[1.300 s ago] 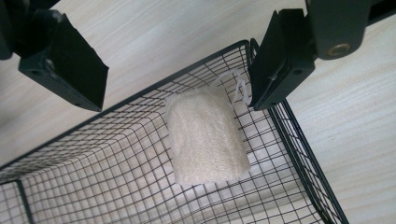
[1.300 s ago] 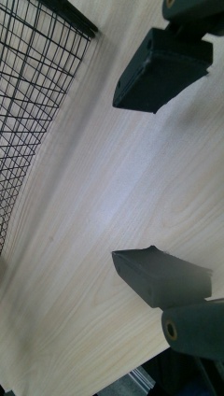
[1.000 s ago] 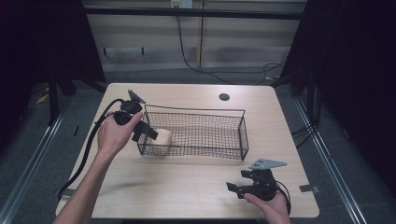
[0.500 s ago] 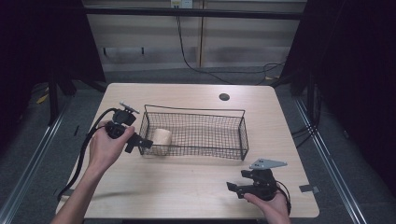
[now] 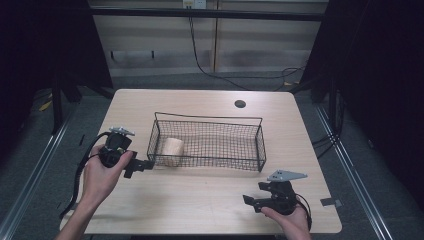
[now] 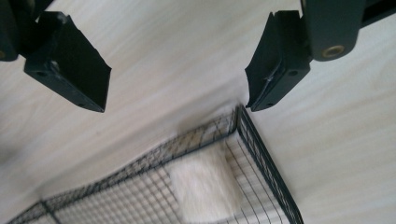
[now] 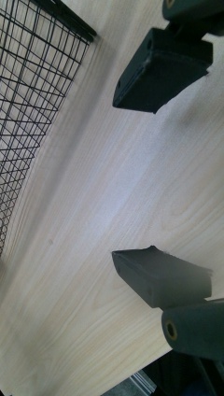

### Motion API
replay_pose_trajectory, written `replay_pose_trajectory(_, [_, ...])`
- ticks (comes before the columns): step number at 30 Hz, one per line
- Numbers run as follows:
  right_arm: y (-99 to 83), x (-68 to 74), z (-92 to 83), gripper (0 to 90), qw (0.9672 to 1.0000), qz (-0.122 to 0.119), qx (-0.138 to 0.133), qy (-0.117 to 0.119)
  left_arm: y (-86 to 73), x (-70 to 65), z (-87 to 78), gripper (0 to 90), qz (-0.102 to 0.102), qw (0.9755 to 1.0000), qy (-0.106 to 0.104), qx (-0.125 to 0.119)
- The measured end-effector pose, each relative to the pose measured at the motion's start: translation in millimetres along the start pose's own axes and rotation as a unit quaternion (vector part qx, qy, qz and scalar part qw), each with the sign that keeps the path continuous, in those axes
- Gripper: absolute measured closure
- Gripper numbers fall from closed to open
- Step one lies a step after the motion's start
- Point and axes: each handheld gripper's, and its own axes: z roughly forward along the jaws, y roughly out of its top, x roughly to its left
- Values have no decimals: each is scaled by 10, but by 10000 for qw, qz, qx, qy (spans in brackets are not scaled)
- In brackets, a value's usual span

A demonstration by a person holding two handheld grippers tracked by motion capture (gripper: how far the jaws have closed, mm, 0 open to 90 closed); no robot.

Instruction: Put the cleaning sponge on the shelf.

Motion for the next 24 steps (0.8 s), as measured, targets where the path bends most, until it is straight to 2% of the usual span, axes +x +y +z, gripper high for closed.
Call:
replay_pose_trajectory(2, [0,1,2,217,10000,-7,12,-6,-69,10,-11,213,-15,10000,-33,-9])
replay_pose_trajectory(7, [0,2,0,217,10000,-7,7,-11,-266,15,-18,213,-50,9999,68,-146])
replay_pose_trajectory(14, [2,9,6,217,10000,-31,19,5,-538,55,33,213,-178,9998,102,-67])
replay_pose_trajectory(16, [2,6,9,217,10000,-1,23,-7,-636,66,67,213,-260,9995,91,-161])
replay_pose_trajectory(20, [1,3,11,217,10000,-1,3,-45,-760,109,135,211,-431,9990,3,-79])
replay_pose_trajectory(21, [-1,4,11,217,10000,6,12,-46,-784,122,146,203,-448,9990,9,18])
replay_pose_trajectory(24, [-9,-11,32,229,9998,27,110,-132,-877,144,182,202,-512,9986,-114,-61])
